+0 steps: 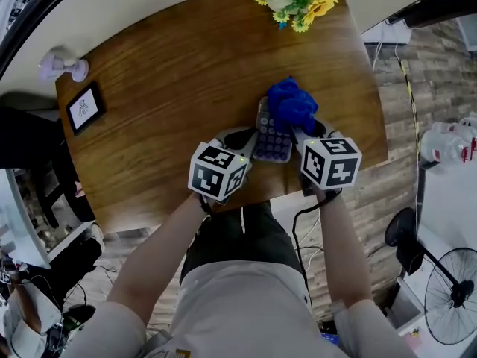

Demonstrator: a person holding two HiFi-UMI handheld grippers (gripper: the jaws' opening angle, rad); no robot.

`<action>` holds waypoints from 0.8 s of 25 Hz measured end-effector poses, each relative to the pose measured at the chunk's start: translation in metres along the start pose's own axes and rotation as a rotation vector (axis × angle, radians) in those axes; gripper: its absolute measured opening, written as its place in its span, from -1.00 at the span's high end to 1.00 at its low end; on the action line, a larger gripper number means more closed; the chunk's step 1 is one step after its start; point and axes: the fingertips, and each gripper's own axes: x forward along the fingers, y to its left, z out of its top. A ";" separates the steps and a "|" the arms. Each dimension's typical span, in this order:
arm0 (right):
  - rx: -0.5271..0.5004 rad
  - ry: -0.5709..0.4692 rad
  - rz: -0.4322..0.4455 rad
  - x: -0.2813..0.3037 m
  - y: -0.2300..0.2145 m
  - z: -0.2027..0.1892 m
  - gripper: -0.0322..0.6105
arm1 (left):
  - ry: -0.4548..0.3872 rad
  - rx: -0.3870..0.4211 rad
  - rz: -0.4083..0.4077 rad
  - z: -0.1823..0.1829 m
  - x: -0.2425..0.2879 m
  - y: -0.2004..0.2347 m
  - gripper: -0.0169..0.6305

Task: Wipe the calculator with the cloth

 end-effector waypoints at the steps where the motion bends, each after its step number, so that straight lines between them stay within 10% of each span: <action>1: 0.001 0.008 0.005 -0.001 0.003 -0.005 0.66 | -0.001 0.000 0.002 0.000 0.000 0.000 0.94; 20: -0.015 0.232 0.175 -0.058 0.060 -0.105 0.66 | 0.010 0.061 0.049 0.001 0.004 -0.004 0.94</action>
